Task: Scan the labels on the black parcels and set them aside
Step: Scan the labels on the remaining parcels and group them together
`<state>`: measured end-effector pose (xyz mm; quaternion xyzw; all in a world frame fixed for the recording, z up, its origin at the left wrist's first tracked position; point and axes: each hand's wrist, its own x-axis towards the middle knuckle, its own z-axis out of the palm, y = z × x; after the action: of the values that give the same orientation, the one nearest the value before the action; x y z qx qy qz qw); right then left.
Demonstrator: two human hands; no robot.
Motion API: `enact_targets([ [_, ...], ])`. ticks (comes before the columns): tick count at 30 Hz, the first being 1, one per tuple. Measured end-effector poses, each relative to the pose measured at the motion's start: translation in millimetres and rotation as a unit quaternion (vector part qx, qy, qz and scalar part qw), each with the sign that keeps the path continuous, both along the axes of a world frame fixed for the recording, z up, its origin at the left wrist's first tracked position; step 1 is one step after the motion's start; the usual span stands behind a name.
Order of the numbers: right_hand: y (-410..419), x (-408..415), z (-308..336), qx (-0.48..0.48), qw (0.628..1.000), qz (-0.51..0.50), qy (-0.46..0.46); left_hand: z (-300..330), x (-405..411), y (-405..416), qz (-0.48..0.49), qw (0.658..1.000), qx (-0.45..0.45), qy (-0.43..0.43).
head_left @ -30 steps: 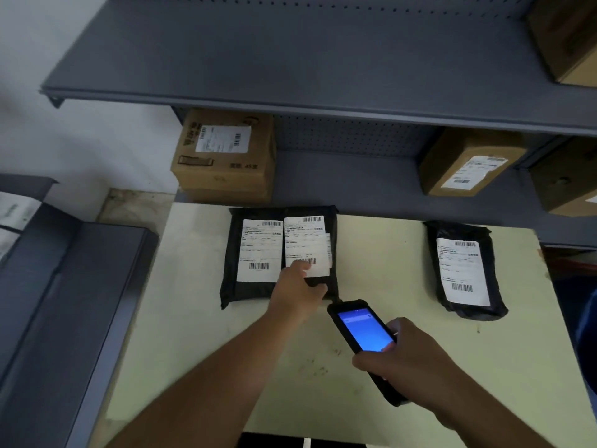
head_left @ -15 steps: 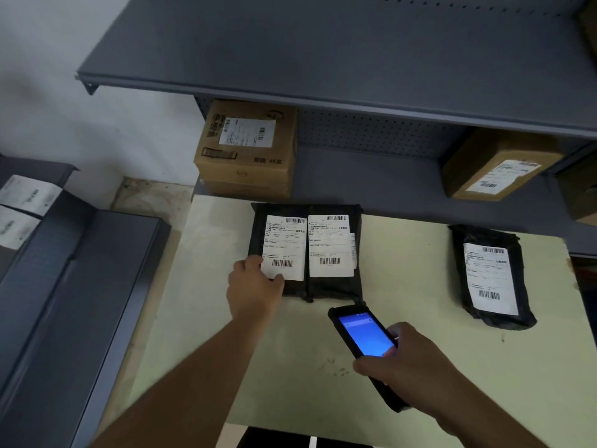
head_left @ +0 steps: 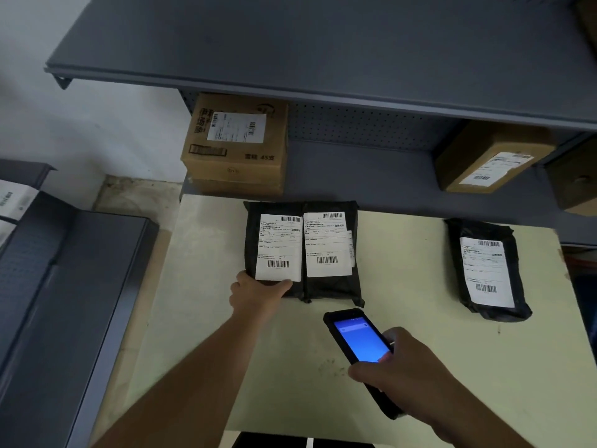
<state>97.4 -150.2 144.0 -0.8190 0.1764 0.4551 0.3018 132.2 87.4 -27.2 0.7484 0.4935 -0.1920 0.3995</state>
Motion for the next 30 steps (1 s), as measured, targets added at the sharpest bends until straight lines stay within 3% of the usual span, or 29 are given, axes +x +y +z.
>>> enact_targets([
  [7, -5, 0, -2, -0.008, 1.000, -0.023, 0.006, -9, 6, -6, 0.040, 0.999, -0.022, 0.004],
  [12, -8, 2, -1, -0.001, 0.999, -0.034, 0.004, -6, 10, -11, 0.014, 0.999, 0.021, 0.024],
  [24, -11, 0, 3, 0.002, 1.000, -0.030, -0.006, 8, 13, -7, -0.019, 0.998, 0.014, 0.061],
  [30, -13, 0, 9, 0.004, 0.999, -0.033, -0.012, 16, 3, 10, 0.033, 0.995, -0.088, -0.015],
])
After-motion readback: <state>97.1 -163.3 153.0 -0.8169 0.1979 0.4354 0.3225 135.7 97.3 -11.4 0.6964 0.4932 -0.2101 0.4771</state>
